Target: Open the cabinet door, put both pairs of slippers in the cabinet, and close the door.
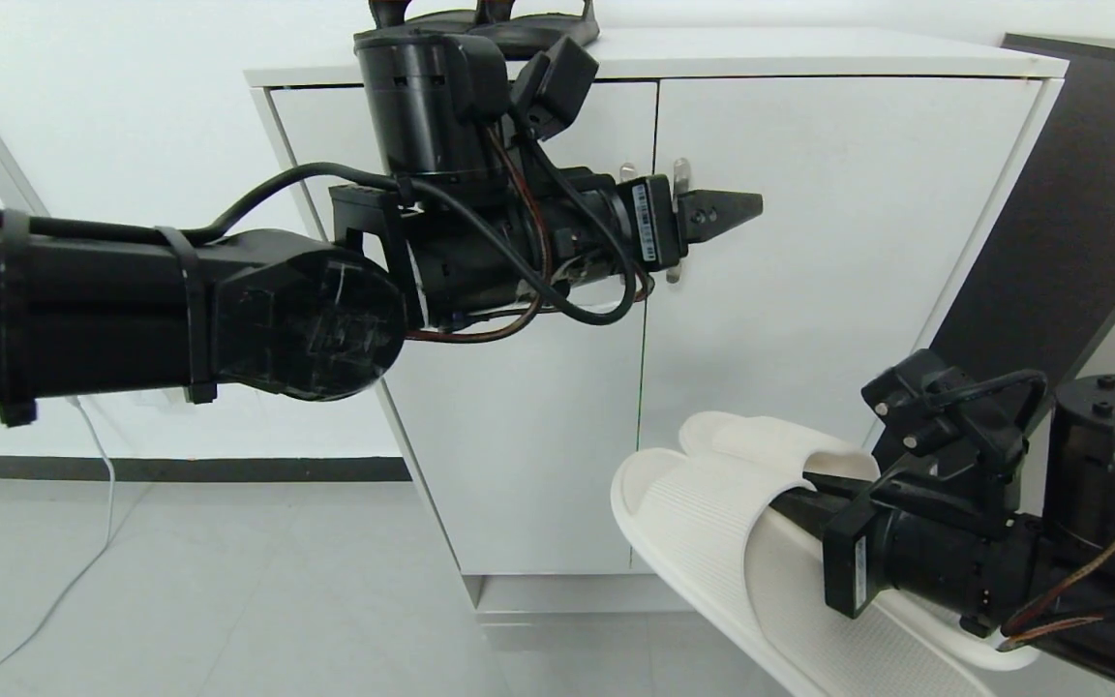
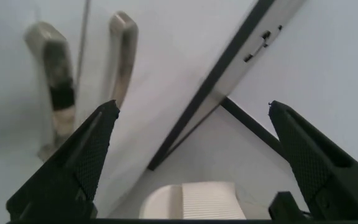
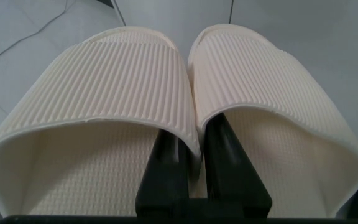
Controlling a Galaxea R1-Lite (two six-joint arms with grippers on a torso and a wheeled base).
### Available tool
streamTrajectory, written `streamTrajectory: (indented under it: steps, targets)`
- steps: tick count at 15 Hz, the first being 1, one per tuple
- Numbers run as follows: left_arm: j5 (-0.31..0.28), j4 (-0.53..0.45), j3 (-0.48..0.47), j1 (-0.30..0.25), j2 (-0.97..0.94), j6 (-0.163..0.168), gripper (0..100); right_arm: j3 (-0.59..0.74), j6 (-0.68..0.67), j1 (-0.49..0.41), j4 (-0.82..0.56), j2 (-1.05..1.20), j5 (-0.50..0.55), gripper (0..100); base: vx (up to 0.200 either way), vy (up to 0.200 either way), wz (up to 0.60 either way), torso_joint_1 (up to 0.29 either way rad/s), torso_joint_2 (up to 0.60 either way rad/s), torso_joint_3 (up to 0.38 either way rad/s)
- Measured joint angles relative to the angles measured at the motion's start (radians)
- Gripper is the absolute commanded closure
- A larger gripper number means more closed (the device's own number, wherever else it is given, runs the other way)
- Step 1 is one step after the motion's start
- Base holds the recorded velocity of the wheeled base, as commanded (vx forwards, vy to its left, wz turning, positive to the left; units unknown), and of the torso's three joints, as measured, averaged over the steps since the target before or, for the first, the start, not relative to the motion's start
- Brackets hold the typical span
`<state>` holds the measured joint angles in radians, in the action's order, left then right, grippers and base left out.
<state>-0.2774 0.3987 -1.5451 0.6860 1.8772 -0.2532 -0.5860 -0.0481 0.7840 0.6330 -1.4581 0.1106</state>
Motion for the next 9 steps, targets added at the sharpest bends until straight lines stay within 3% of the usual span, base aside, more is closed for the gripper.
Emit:
streamTrajectory:
  steps: [9]
  targets:
    - [0.041, -0.01, -0.132, -0.001, 0.105, -0.002, 0, 0.0, 0.0, 0.0, 0.0, 0.008, -0.001, 100, 0.0, 0.0, 0.0, 0.0, 0.0, 0.0]
